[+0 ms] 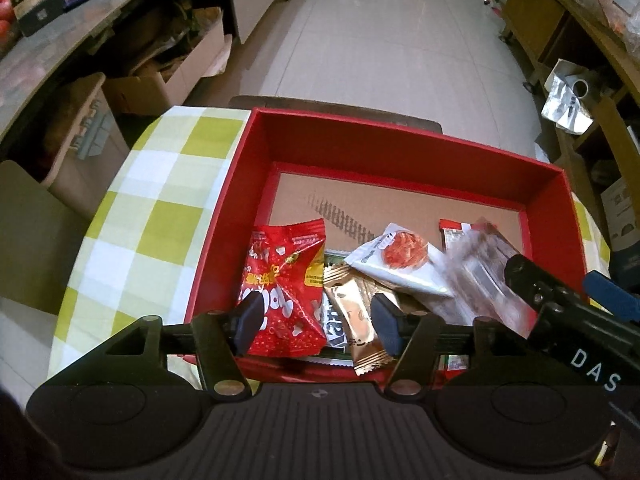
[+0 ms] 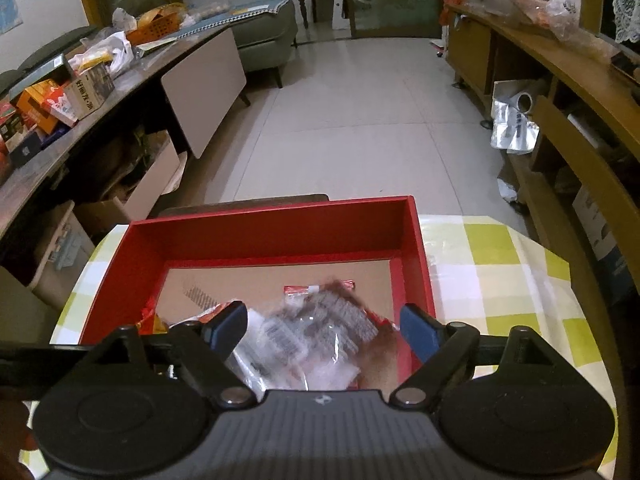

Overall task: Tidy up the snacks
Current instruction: 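Lower both packs into the red box and open both tools, then move the left tool down onto the wrapped round bun and close it, then hold the bun with left tool while right tool moves toward the sausage pack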

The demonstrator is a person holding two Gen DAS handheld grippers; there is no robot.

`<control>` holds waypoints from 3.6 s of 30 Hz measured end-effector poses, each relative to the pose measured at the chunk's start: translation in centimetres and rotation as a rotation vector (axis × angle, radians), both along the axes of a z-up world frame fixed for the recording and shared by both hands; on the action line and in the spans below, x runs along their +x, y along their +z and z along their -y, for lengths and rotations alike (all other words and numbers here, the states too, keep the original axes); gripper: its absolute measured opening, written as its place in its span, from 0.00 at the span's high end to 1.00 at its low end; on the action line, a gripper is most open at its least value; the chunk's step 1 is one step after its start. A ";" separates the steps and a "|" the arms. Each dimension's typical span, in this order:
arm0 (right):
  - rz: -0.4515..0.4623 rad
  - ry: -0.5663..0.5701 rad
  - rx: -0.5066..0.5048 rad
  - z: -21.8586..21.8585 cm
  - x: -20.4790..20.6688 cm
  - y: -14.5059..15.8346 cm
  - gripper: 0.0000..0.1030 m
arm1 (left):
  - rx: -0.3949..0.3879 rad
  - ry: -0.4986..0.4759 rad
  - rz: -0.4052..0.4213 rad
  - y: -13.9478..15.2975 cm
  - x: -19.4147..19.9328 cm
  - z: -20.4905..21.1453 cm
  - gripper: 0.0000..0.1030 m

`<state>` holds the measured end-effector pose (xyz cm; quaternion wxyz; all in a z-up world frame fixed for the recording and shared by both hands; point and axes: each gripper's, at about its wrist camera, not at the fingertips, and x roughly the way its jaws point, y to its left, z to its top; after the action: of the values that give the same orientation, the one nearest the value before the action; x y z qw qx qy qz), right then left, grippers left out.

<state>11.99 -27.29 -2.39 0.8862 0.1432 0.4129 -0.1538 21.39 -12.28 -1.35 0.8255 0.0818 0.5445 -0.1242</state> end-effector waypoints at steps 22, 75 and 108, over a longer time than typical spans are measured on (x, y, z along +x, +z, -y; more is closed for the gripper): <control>-0.021 0.088 -0.063 -4.2 -3.3 3.0 0.13 | -0.003 -0.007 0.029 2.4 -3.0 -4.3 0.28; -0.236 -0.056 0.082 -1.9 -18.8 -1.3 0.14 | -0.008 -0.140 -0.220 -2.7 -12.3 -8.0 0.36; -0.207 -0.006 0.208 -4.6 -12.4 -2.7 0.13 | -0.042 -0.159 -0.226 -2.8 -11.0 -8.9 0.33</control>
<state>-0.38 -22.64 -5.12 0.8187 0.2189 0.5156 -0.1266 10.34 -3.34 -4.12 0.7479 0.0930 0.6231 -0.2090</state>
